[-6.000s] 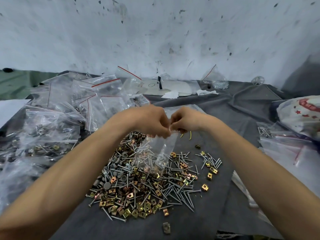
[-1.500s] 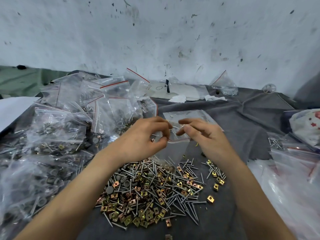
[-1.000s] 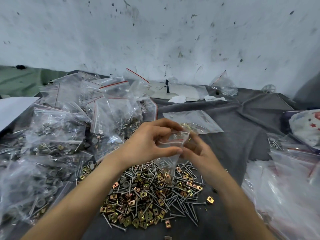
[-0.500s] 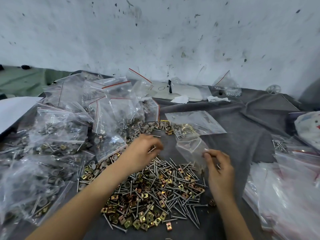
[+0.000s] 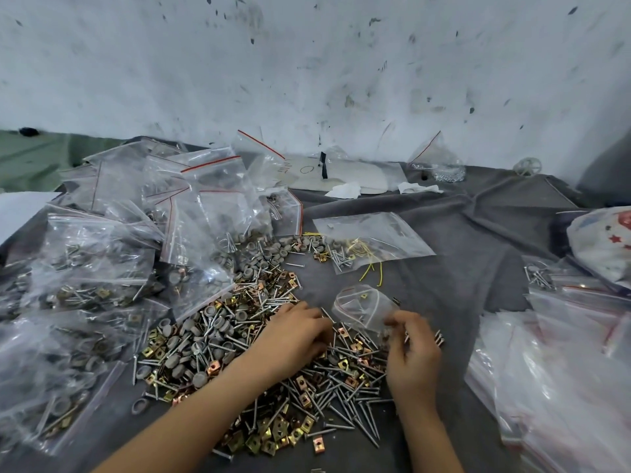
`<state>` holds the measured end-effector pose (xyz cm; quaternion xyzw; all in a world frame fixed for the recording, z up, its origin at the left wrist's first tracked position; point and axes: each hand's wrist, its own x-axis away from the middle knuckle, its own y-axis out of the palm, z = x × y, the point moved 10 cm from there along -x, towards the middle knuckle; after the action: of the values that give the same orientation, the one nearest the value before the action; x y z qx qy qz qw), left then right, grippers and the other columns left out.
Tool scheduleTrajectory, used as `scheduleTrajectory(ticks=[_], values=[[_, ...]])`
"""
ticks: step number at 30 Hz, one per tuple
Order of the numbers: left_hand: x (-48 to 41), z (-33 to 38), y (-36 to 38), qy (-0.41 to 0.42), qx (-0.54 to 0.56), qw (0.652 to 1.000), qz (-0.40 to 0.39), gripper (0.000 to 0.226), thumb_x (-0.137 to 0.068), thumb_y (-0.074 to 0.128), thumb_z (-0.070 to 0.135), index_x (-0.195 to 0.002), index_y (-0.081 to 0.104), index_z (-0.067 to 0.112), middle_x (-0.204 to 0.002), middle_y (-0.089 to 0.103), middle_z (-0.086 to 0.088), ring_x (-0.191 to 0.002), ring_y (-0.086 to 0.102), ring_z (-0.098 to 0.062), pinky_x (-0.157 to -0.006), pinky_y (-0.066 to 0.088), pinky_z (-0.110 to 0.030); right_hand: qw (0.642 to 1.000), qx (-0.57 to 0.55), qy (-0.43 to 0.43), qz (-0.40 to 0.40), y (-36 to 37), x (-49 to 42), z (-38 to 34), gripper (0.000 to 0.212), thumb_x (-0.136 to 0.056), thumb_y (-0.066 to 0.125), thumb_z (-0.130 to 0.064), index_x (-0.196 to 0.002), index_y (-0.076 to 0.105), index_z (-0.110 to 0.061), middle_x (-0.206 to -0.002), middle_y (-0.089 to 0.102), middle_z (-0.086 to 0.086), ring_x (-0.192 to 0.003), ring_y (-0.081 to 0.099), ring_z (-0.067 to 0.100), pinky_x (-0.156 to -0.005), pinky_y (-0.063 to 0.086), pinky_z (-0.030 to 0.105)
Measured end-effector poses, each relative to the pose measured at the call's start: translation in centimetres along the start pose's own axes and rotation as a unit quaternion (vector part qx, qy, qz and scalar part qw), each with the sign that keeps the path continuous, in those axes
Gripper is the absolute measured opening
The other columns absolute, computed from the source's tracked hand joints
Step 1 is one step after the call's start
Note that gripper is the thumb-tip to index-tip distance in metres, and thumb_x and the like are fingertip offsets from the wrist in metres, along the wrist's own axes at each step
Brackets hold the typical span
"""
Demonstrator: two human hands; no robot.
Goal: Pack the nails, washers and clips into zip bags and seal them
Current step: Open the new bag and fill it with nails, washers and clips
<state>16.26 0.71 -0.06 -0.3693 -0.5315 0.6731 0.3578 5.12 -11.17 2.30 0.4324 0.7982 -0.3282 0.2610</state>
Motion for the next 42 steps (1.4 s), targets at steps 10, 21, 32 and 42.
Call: scheduleTrajectory(ticks=[10, 21, 32, 42], values=[[2.1, -1.0, -9.2, -0.035, 0.204, 0.947, 0.245, 0.010, -0.088, 0.064, 0.010, -0.090, 0.060, 0.019, -0.079, 0.059, 0.013, -0.073, 0.055, -0.002, -0.066, 0.043, -0.014, 0.999, 0.017, -0.035, -0.036, 0.6, 0.1, -1.4, 0.017, -0.085, 0.051, -0.001, -0.091, 0.066, -0.007, -0.089, 0.059, -0.009, -0.082, 0.057, 0.021, -0.072, 0.046, 0.038], [0.6, 1.0, -8.8, 0.001, 0.222, 0.957, 0.186, 0.029, -0.089, 0.057, 0.044, -0.109, 0.069, 0.027, -0.105, 0.062, 0.011, -0.092, 0.056, -0.003, -0.085, 0.049, -0.032, 1.000, -0.009, -0.017, -0.018, 0.0, -0.2, -1.1, 0.029, -0.084, 0.050, 0.005, -0.102, 0.069, -0.006, -0.103, 0.067, -0.002, -0.099, 0.059, 0.013, -0.087, 0.046, 0.026], [0.7, -3.2, -4.4, -0.062, 0.103, 0.992, 0.021, 0.028, -0.093, 0.058, 0.030, -0.121, 0.060, 0.028, -0.120, 0.058, 0.012, -0.109, 0.050, 0.000, -0.105, 0.038, -0.024, 0.612, -0.675, 0.412, 0.012, 3.3, 1.5, 5.6, 0.034, -0.088, 0.043, -0.025, -0.099, 0.075, -0.019, -0.107, 0.071, -0.001, -0.100, 0.067, 0.018, -0.085, 0.054, 0.042], [0.6, -3.3, -1.4, -0.047, 0.044, 0.997, -0.037, 0.009, -0.091, 0.063, 0.020, -0.099, 0.066, 0.021, -0.097, 0.060, 0.009, -0.091, 0.051, -0.006, -0.087, 0.044, -0.023, 0.588, -0.678, 0.430, -0.102, 4.9, 2.6, 3.4, 0.047, -0.094, 0.041, -0.039, -0.125, 0.061, -0.011, -0.140, 0.052, 0.004, -0.124, 0.051, 0.036, -0.085, 0.038, 0.072]])
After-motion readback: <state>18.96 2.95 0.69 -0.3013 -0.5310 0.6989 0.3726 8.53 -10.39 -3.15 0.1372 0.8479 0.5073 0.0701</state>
